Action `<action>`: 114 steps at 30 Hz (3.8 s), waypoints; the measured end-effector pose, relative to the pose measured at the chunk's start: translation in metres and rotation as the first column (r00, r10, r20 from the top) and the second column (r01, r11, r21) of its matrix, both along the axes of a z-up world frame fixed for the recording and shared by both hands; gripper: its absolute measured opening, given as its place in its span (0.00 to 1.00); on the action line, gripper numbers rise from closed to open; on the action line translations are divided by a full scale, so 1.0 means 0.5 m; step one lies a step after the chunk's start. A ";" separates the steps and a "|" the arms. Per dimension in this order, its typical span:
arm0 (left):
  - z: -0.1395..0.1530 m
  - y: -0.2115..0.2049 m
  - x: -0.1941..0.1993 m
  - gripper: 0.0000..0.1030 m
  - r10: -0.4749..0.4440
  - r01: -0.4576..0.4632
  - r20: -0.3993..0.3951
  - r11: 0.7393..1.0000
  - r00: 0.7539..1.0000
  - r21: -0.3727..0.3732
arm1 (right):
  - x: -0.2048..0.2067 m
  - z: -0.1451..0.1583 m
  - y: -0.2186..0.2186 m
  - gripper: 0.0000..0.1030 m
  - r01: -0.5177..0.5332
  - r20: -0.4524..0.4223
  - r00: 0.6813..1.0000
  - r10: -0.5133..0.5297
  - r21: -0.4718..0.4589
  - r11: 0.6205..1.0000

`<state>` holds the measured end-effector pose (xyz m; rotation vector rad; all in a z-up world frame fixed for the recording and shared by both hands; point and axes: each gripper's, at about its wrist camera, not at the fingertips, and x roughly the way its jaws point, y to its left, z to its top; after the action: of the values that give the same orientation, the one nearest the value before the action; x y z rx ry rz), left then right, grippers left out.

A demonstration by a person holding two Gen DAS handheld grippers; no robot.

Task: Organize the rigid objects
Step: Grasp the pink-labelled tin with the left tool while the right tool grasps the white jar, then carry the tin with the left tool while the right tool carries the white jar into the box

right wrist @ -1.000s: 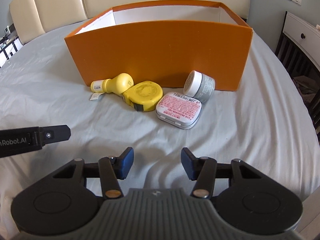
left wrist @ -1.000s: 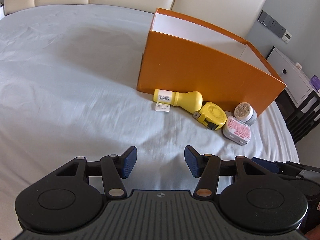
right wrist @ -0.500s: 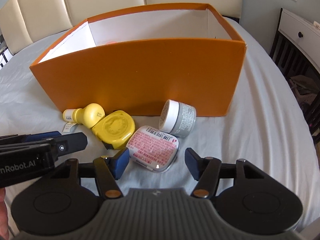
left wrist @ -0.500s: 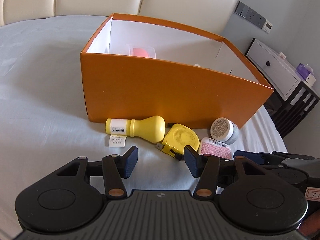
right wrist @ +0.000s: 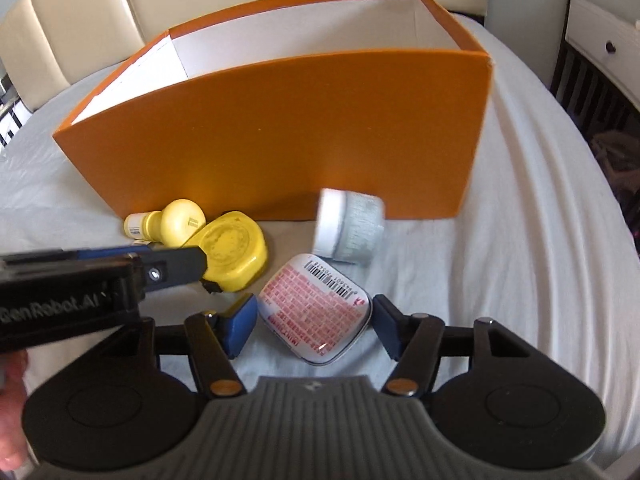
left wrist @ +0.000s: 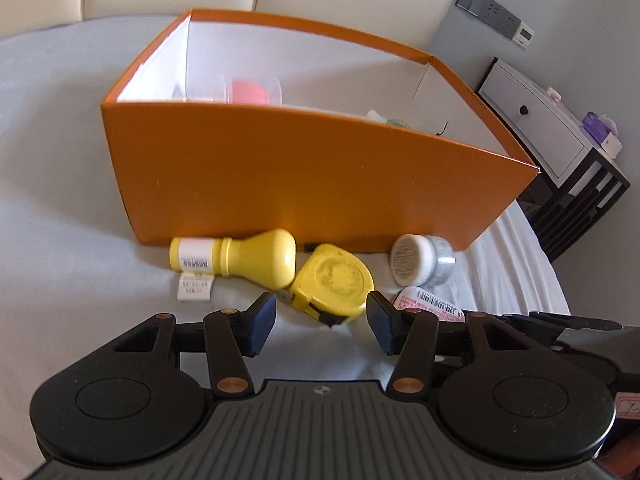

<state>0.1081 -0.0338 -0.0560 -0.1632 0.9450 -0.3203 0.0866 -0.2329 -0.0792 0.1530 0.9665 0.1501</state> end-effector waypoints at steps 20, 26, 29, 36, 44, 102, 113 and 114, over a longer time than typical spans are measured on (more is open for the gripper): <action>-0.035 -0.037 -0.031 0.59 0.155 -0.204 -0.215 0.951 0.964 -0.233 | -0.008 0.001 -0.076 0.20 0.019 -0.055 0.998 -0.016 0.044 0.999; -0.037 -0.058 -0.013 0.63 0.155 -0.200 -0.219 0.959 0.963 -0.200 | -0.025 0.023 -0.115 0.17 0.170 -0.013 0.985 -0.170 0.018 0.985; -0.054 -0.077 -0.004 0.63 0.149 -0.195 -0.247 0.966 0.957 -0.171 | -0.017 0.014 -0.136 0.18 0.193 -0.056 0.981 -0.188 0.088 0.977; -0.071 -0.104 0.000 0.52 0.136 -0.172 -0.223 0.973 0.965 -0.152 | -0.007 0.010 -0.144 0.21 0.223 -0.058 0.974 -0.218 0.090 0.971; -0.036 -0.110 -0.019 0.27 0.116 -0.139 -0.146 0.978 0.982 -0.158 | -0.013 0.024 -0.135 0.26 0.184 0.006 0.982 -0.186 0.122 0.975; 0.213 0.065 0.033 0.18 0.125 -0.086 0.145 0.964 0.981 -0.252 | 0.011 0.297 -0.007 0.33 -0.133 0.359 0.920 0.156 -0.088 0.987; 0.212 0.035 0.169 0.18 0.087 -0.061 0.114 0.974 0.990 -0.216 | 0.170 0.291 -0.003 0.33 -0.169 0.280 0.941 0.192 -0.102 0.980; 0.204 0.032 0.180 0.18 0.088 -0.065 0.100 0.975 0.991 -0.213 | 0.184 0.283 0.000 0.33 -0.175 0.265 0.944 0.198 -0.106 0.979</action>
<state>0.1983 -0.0179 0.0459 -0.3716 0.7932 -0.3535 0.1784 -0.2327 0.0623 -0.0351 0.7065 0.2985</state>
